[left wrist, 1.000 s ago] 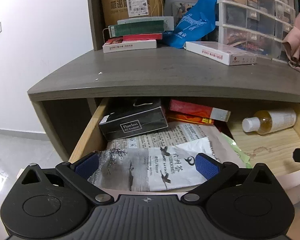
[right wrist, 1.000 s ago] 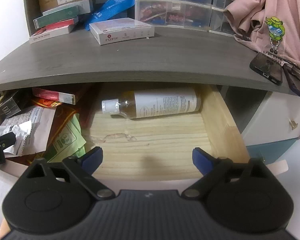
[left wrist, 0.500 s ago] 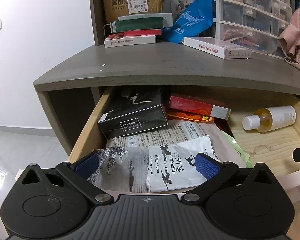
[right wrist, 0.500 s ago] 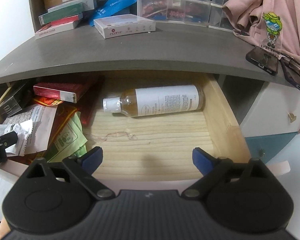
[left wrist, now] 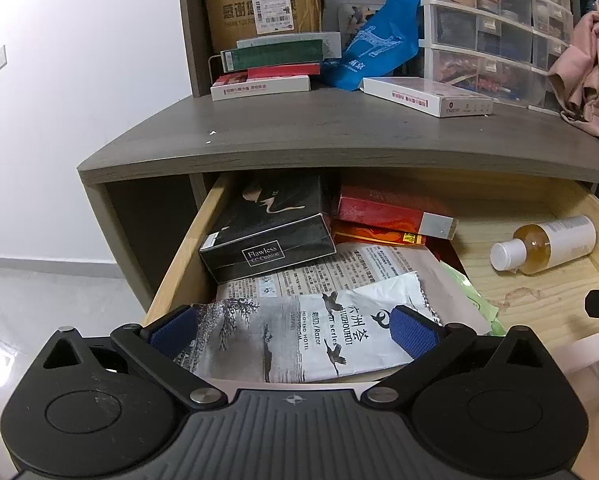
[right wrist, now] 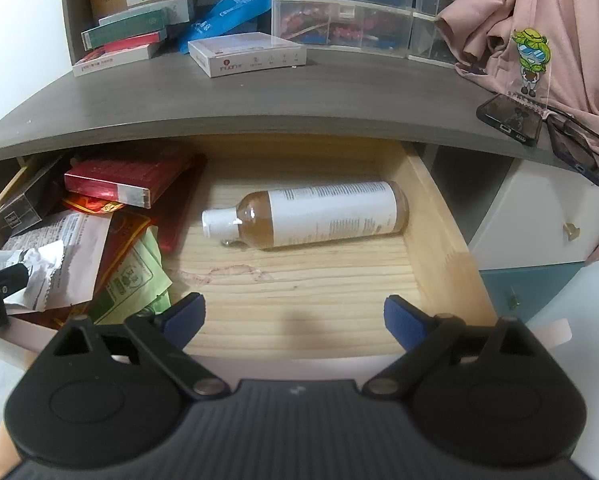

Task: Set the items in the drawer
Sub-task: 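Release the knob with the right gripper and hold it over the drawer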

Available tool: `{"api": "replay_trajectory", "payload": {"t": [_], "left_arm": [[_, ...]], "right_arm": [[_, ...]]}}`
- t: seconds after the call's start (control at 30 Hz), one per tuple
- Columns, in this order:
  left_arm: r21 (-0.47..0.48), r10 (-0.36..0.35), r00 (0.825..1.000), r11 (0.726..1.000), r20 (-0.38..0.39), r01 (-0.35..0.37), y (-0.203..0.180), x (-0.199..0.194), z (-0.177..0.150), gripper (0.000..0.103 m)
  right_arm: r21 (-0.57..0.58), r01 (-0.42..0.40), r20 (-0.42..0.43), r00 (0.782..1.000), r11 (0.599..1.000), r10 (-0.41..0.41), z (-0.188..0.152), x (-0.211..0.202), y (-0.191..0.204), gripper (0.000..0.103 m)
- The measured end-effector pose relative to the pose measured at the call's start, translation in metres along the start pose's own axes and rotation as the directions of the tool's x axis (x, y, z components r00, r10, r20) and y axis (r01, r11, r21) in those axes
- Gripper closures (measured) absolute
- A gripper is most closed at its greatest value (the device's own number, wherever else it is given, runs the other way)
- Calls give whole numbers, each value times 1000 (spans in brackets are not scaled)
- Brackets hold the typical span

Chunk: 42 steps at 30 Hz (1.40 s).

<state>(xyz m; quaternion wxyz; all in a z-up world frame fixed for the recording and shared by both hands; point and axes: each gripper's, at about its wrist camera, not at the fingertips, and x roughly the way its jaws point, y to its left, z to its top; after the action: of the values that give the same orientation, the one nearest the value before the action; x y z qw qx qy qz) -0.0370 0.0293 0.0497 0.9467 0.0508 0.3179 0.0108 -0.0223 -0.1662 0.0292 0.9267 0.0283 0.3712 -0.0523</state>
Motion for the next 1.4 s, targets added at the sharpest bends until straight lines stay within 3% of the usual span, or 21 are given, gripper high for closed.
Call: {"api": "replay_trajectory", "payload": {"t": [0.23, 0.83, 1.4], "left_arm": [[50, -23, 1000, 998, -1, 23, -6, -5, 10, 0], [26, -81, 995, 996, 64, 80, -36, -1, 55, 0], [41, -112, 991, 993, 76, 109, -57, 28, 127, 0]], "right_arm": [[4, -14, 6, 1000, 1000, 14, 0, 1, -1, 7], [8, -40, 6, 999, 999, 40, 0, 3, -4, 6], [10, -70, -56, 996, 997, 71, 7, 10, -6, 5]]}}
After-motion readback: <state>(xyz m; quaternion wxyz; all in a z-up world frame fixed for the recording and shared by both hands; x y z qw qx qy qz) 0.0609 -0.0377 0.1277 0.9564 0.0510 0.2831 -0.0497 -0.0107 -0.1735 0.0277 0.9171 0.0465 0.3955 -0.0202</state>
